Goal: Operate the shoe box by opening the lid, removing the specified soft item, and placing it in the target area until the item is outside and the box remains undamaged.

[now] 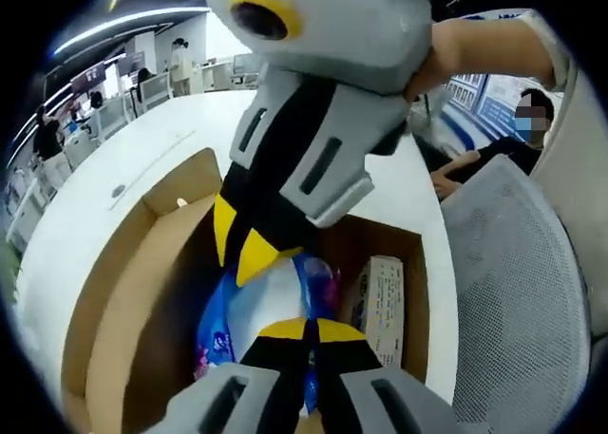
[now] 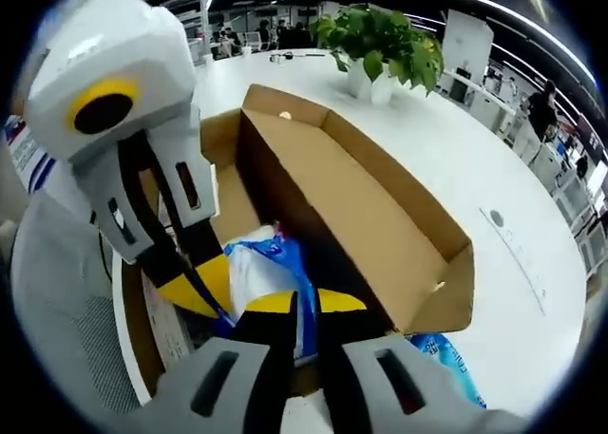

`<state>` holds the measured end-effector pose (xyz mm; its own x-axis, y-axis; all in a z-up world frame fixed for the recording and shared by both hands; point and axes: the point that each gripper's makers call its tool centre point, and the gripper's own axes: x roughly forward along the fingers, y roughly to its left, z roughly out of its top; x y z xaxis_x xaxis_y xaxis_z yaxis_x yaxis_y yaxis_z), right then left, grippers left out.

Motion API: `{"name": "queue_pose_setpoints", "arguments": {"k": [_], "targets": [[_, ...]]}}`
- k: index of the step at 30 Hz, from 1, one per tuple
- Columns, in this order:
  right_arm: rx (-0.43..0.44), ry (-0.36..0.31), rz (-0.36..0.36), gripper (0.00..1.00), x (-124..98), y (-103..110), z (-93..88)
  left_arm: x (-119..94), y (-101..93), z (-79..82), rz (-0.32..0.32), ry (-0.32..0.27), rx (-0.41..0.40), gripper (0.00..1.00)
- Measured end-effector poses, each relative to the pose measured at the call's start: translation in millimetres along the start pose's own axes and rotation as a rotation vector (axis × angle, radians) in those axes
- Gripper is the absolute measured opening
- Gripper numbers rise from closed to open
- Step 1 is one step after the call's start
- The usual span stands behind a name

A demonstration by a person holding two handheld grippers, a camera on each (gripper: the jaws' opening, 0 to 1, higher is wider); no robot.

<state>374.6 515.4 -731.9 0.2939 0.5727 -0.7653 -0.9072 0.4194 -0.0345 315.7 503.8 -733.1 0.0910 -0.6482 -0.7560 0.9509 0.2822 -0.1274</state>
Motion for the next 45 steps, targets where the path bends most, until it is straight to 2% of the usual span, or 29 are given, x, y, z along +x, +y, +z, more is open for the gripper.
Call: {"name": "queue_pose_setpoints", "arguments": {"k": [2, 7, 12, 26, 38, 45], "targets": [[0.002, 0.009, -0.008, 0.00, 2.1, -0.5, -0.5, -0.9, 0.0, -0.1, 0.001, -0.003, -0.008, 0.00], [0.019, 0.008, 0.000, 0.00, -0.3, 2.0, 2.2, -5.1, 1.2, -1.4, 0.013, -0.008, -0.020, 0.00], [0.001, -0.012, 0.009, 0.00, -6.4, 6.9, 10.0, -13.0, 1.5, 0.2, 0.026, -0.022, -0.027, 0.00], [-0.043, -0.111, 0.028, 0.00, -36.7, 18.1, 50.8, -54.5, -0.4, 15.2, 0.085, -0.042, -0.001, 0.00], [-0.099, -0.182, 0.056, 0.00, -72.5, 29.5, 83.6, -92.9, -13.7, 42.6, 0.112, -0.071, 0.000, 0.00], [-0.127, -0.192, 0.070, 0.00, -93.4, 32.5, 85.4, -99.3, -24.5, 59.7, 0.107, -0.085, -0.006, 0.00]]}}
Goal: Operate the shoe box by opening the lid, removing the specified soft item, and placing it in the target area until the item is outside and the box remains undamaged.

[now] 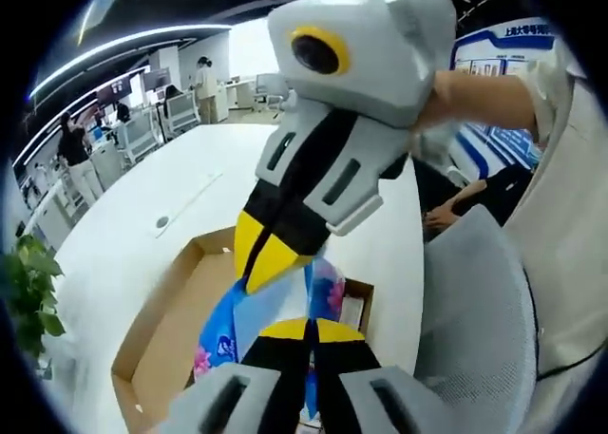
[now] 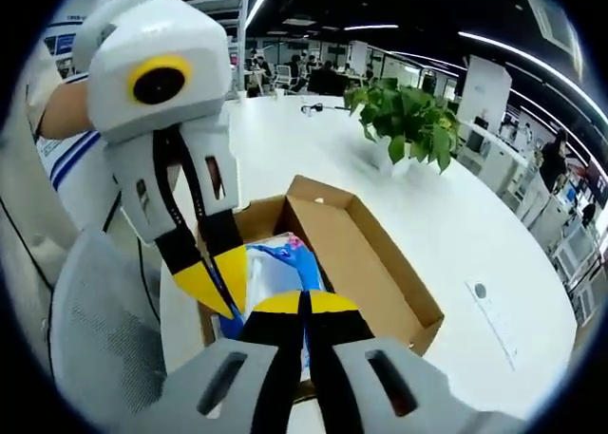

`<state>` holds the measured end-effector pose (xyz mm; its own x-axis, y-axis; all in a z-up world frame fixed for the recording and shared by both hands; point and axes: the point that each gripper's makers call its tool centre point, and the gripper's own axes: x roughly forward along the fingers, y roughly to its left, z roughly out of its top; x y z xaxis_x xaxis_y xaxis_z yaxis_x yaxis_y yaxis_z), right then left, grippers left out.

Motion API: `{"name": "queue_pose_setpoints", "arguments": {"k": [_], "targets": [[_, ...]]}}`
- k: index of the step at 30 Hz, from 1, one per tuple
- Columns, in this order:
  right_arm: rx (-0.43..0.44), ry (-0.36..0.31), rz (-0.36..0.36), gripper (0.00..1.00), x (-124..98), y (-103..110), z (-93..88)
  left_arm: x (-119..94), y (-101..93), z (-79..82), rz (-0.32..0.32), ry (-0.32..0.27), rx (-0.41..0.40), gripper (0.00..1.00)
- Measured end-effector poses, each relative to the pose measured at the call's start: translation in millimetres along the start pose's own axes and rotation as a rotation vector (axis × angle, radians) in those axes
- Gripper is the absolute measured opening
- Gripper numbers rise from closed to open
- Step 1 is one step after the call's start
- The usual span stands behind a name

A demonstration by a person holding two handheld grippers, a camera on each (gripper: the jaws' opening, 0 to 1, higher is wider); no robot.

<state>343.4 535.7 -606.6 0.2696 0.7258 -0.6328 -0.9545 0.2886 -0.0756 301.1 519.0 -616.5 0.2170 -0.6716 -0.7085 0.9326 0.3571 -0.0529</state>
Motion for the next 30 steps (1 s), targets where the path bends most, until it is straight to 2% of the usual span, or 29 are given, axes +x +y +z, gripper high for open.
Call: {"name": "queue_pose_setpoints", "arguments": {"k": [9, 17, 20, 30], "targets": [[-0.023, 0.013, 0.010, 0.00, -31.8, -2.3, -11.1, 6.0, -18.2, 24.1, -0.030, -0.016, 0.023, 0.00], [-0.020, 0.023, -0.002, 0.00, -57.3, -10.3, -25.3, 22.3, -30.1, 49.4, -0.058, -0.032, 0.042, 0.00], [-0.004, 0.028, -0.009, 0.00, -68.4, -15.8, -34.9, 32.0, -35.3, 62.2, -0.073, -0.038, 0.053, 0.00], [0.023, 0.052, -0.032, 0.00, -102.8, -31.3, -66.4, 62.2, -49.1, 89.1, -0.117, -0.040, 0.085, 0.00]]}}
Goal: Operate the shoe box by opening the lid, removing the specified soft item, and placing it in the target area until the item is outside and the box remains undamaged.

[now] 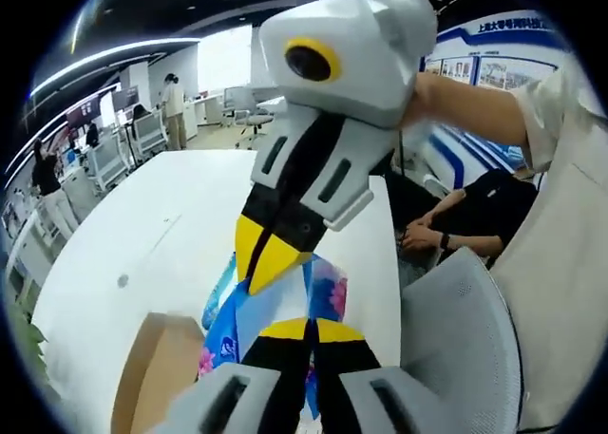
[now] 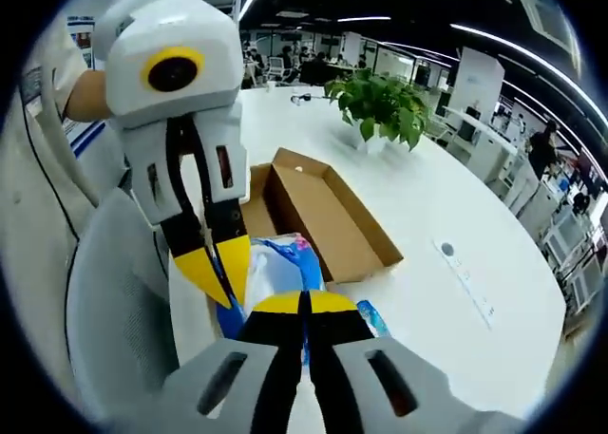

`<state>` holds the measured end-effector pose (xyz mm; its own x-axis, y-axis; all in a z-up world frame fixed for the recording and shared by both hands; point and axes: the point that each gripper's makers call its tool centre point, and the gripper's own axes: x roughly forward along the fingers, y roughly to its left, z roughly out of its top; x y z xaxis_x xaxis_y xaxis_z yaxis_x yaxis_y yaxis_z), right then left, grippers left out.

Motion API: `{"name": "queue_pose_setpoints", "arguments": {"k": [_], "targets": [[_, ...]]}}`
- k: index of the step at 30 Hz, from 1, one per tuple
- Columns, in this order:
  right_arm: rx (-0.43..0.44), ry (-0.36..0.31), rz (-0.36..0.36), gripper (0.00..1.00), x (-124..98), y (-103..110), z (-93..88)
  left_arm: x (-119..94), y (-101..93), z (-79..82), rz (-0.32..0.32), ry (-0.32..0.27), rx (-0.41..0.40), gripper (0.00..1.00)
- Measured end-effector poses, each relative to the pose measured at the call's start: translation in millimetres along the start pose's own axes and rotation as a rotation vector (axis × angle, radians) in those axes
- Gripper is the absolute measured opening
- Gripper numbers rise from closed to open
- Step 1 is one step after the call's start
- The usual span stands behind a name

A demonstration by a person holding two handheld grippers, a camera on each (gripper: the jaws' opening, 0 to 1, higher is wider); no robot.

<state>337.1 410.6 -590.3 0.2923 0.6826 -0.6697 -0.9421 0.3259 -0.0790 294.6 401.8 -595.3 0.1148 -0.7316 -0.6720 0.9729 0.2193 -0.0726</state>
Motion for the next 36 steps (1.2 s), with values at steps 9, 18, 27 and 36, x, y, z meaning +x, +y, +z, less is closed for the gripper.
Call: {"name": "queue_pose_setpoints", "arguments": {"k": [9, 18, 27, 36], "targets": [[0.025, 0.013, -0.034, 0.00, -28.1, -21.2, -28.0, 31.2, -4.1, 31.6, -0.038, -0.010, 0.026, 0.00], [0.061, 0.015, -0.080, 0.00, -54.5, -55.4, -57.3, 69.2, 4.0, 61.3, -0.069, 0.005, 0.053, 0.00], [0.085, 0.024, -0.124, 0.00, -71.3, -86.3, -88.7, 105.4, 12.5, 83.7, -0.099, 0.018, 0.064, 0.00], [0.088, 0.046, -0.163, 0.00, -80.0, -115.9, -122.4, 144.8, 21.6, 104.2, -0.128, 0.026, 0.057, 0.00]]}}
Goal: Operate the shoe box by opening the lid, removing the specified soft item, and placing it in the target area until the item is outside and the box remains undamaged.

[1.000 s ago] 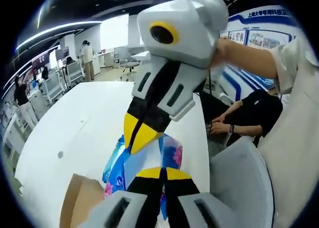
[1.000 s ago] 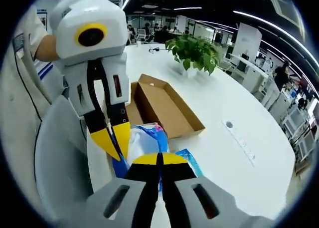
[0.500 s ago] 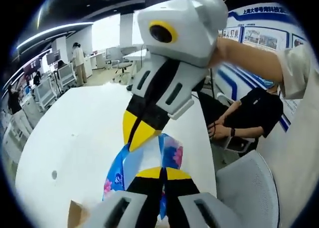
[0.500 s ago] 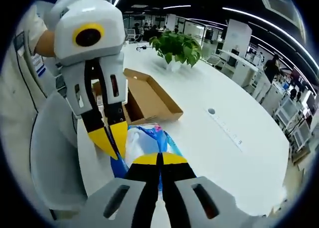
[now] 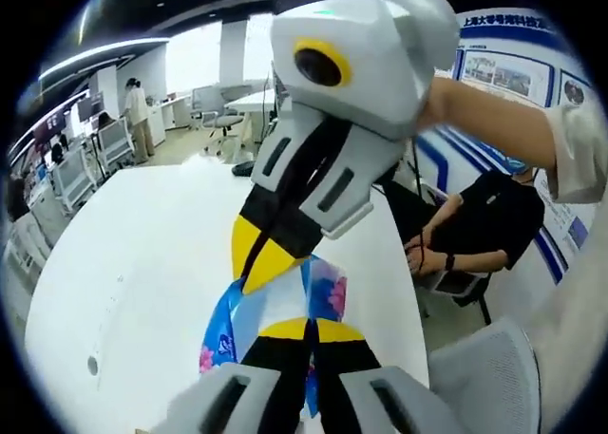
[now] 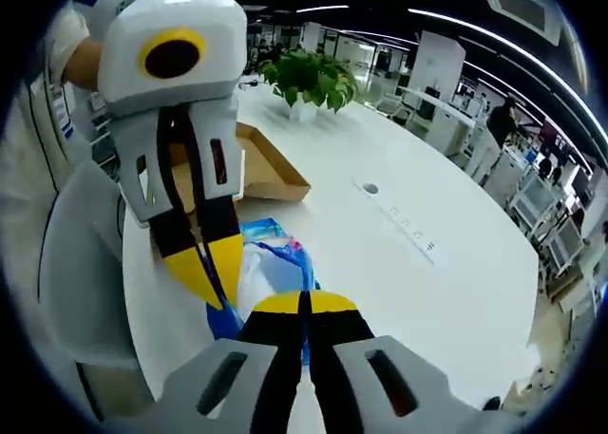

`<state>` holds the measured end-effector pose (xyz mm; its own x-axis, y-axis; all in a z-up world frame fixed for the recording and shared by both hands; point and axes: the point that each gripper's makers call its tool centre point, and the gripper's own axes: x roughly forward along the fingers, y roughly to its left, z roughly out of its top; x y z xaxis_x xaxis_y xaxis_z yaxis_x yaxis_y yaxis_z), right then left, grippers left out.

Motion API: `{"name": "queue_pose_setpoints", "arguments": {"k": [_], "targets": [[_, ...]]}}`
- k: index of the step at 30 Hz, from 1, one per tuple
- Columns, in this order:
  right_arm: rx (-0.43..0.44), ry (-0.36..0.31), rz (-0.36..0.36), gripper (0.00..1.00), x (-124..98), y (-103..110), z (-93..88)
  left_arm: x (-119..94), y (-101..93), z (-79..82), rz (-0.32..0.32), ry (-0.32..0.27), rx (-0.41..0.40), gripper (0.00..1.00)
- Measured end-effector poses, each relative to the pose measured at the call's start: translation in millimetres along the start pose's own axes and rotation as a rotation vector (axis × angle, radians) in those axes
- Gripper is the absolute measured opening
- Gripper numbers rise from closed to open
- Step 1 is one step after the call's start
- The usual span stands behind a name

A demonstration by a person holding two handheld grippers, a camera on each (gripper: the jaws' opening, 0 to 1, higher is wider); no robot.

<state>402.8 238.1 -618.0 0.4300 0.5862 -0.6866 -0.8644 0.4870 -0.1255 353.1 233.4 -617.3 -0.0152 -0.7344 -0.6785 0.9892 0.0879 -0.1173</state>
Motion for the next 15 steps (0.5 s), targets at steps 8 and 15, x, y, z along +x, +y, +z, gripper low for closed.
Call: {"name": "queue_pose_setpoints", "arguments": {"k": [8, 15], "targets": [[0.044, 0.008, -0.023, 0.00, 0.6, -26.2, -26.2, 34.9, 8.8, 13.0, -0.024, 0.019, 0.000, 0.00], [0.076, 0.012, -0.033, 0.00, 3.4, -42.1, -42.7, 58.6, 17.9, 20.8, -0.037, 0.034, -0.013, 0.00]]}}
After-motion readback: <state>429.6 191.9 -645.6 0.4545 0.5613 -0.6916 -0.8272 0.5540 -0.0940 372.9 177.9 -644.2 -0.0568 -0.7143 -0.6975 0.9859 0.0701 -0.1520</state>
